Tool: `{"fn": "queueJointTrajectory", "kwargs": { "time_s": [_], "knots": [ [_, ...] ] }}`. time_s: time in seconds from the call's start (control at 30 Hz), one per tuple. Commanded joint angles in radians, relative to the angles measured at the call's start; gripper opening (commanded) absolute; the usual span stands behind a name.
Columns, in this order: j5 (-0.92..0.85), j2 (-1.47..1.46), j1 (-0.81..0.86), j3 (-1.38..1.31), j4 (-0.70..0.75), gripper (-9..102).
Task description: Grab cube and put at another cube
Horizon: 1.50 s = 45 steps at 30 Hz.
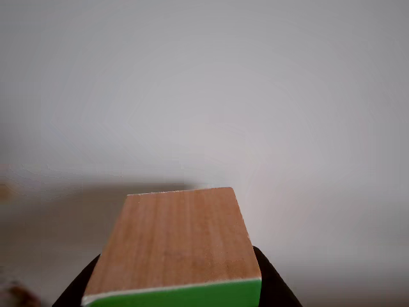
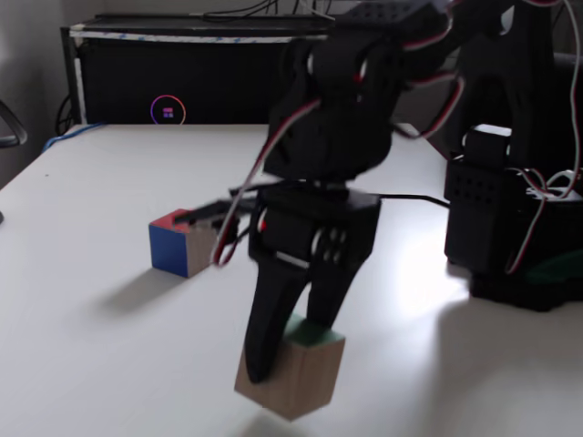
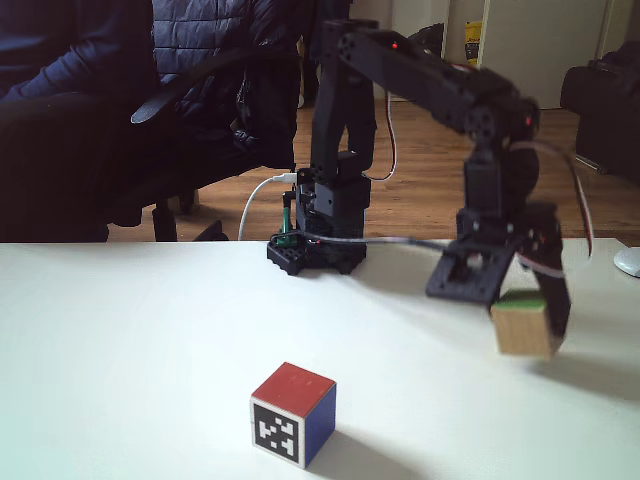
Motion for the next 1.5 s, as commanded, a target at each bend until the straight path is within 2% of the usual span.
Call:
{"fn": "queueJointTrajectory", "kwargs": {
  "time_s": [0.0,0.13,0.57,0.93,1.2,1.47],
  "knots": [
    [0.011,0.146,0.074,0.008,-0.005,6],
    [0.014,0.273,0.195,0.005,0.028,7],
    [-0.005,0.321,0.543,-0.087,0.206,9],
    [-0.058,0.477,0.782,-0.023,0.23,9],
    [-0.106,0.403,0.865,0.014,0.175,9],
    [-0.104,0.147,0.868,-0.181,0.219,9]
  ]
}}
